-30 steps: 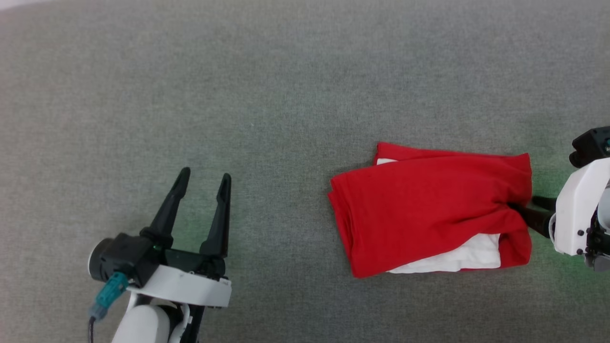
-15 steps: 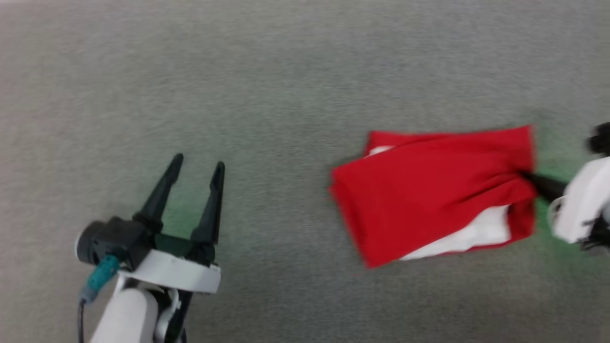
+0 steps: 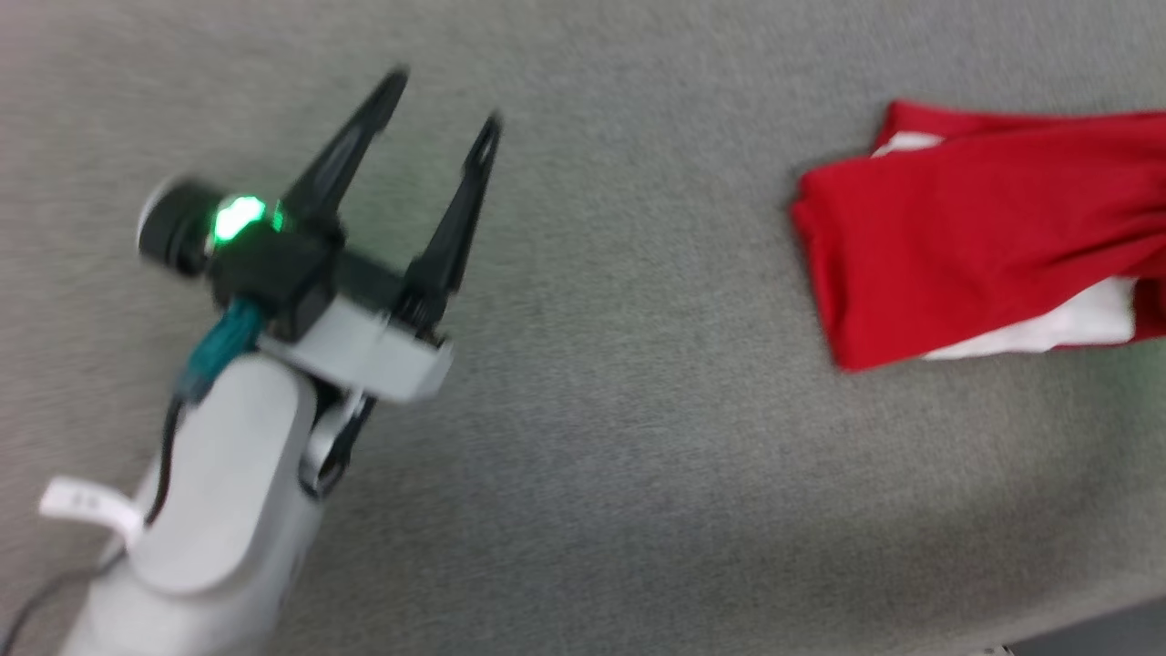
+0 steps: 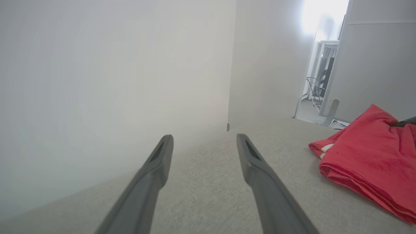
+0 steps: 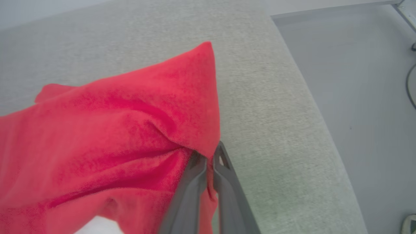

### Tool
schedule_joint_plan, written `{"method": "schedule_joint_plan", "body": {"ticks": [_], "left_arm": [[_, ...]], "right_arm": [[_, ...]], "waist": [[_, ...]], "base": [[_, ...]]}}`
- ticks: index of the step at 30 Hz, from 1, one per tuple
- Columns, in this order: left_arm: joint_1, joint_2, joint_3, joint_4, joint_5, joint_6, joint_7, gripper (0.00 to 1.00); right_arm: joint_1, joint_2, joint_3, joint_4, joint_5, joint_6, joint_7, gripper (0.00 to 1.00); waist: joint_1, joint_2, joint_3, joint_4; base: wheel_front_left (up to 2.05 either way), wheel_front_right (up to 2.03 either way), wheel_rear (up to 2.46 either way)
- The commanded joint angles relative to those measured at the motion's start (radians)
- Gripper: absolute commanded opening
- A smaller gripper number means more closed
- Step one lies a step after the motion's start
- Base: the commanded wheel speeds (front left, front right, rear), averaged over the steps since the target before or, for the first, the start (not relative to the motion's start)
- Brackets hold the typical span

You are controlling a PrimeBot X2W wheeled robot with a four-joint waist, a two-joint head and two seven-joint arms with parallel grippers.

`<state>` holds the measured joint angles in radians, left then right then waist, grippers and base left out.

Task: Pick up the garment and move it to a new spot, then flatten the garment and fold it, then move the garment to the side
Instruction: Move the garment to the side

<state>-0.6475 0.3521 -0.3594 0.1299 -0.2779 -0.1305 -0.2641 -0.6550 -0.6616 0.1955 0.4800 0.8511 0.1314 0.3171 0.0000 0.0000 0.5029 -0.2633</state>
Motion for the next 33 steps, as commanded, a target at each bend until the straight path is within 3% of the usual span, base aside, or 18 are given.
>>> {"method": "schedule_joint_plan", "body": {"ticks": [1, 11, 25, 26, 28, 33], "left_arm": [[-0.022, 0.006, -0.009, 0.007, 0.001, 0.0, 0.0, 1.0], [-0.274, 0.049, -0.17, 0.085, -0.042, 0.0, 0.0, 1.0], [-0.384, 0.068, -0.236, 0.134, -0.071, 0.0, 0.0, 1.0], [-0.378, 0.068, -0.232, 0.133, -0.071, 0.0, 0.0, 1.0], [-0.363, 0.067, -0.219, 0.131, -0.072, 0.0, 0.0, 1.0], [-0.287, 0.045, -0.17, 0.125, -0.07, 0.003, 0.0, 1.0]], "right_arm": [[-0.02, -0.003, -0.005, 0.011, -0.006, -0.002, -0.011, 0.0], [-0.212, -0.015, -0.011, 0.258, -0.065, -0.002, -0.197, 0.0], [-0.438, 0.076, 0.068, 0.575, -0.188, -0.002, -0.391, 0.0], [-0.444, 0.077, 0.073, 0.59, -0.19, -0.002, -0.4, 0.24], [-0.451, 0.079, 0.085, 0.615, -0.195, -0.002, -0.417, 1.0], [-0.443, 0.072, 0.14, 0.63, -0.213, -0.002, -0.447, 1.0]], "waist": [[0.0, 0.0, 0.085, -0.078], [0.0, 0.0, 0.164, -0.107], [0.0, 0.0, 0.222, -0.099], [0.0, 0.0, 0.219, -0.095], [0.0, 0.0, 0.209, -0.088], [0.0, 0.0, 0.149, -0.068]], "base": [[0.0, 0.0, 0.0], [0.0, 0.0, 0.0], [0.0, 0.0, 0.0], [0.0, 0.0, 0.0], [0.0, 0.0, 0.0], [0.0, 0.0, 0.0]]}}
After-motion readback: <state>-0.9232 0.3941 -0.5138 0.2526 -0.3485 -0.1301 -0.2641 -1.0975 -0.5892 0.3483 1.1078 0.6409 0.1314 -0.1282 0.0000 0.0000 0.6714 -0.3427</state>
